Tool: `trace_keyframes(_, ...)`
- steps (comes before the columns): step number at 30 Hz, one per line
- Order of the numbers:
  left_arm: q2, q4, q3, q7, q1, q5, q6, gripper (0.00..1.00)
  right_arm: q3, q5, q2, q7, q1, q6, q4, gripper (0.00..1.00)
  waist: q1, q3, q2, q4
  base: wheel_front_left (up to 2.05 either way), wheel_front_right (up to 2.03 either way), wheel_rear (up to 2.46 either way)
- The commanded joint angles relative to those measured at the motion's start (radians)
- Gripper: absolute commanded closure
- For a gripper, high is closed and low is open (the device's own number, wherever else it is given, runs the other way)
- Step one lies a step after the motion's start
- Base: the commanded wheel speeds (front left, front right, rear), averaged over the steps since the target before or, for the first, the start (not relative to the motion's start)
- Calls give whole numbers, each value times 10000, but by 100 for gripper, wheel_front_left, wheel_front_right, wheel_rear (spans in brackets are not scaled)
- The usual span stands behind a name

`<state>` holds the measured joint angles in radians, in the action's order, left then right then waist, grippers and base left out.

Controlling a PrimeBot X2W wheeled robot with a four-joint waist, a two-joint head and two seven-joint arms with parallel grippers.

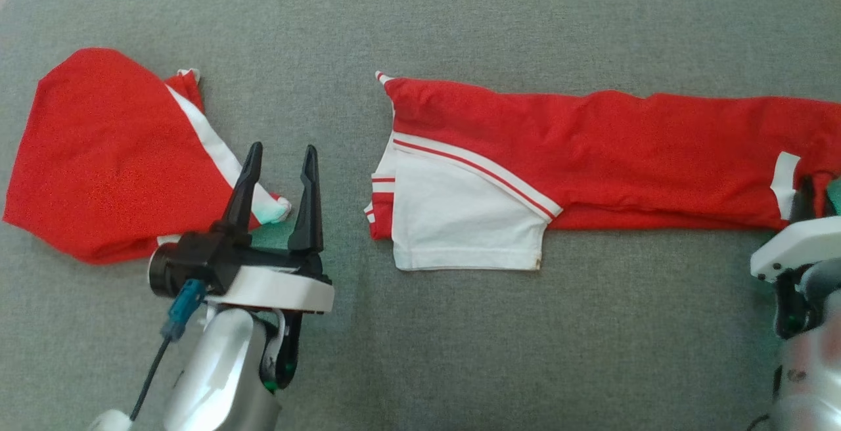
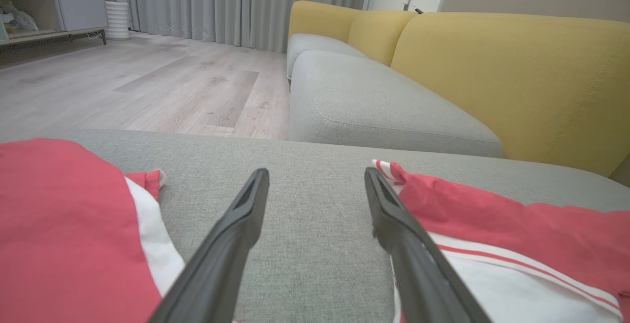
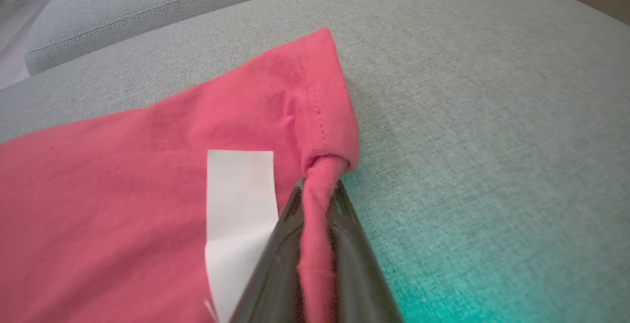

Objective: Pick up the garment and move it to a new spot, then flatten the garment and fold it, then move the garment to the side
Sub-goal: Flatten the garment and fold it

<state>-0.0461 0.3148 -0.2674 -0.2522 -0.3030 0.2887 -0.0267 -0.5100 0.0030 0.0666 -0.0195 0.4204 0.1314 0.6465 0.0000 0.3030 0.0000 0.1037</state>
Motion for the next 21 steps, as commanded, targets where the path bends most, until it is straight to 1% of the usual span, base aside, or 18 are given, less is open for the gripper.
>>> trace_keyframes(1,-42,-343,396,-95,-363,-76,18,0,355,99,-123,-211,47,-7,-61,100,0,7,0,-9,0,0,0)
trace_keyframes(6,-42,-293,493,-95,-356,-116,13,0,357,268,132,-251,-39,-7,-236,100,0,-95,0,-60,0,0,0)
trace_keyframes(16,-41,-177,402,-95,-228,-35,15,0,-425,-188,1411,-31,5,-7,-325,100,0,-642,0,-116,0,0,0)
trace_keyframes(19,-41,-139,347,-95,-147,48,22,0,-407,-325,1469,3,99,-7,-424,100,0,-957,0,-118,0,0,0)
trace_keyframes(21,-41,-104,318,-95,-47,101,29,0,-183,-365,1420,22,119,-7,-519,100,0,-1218,0,-127,0,0,0)
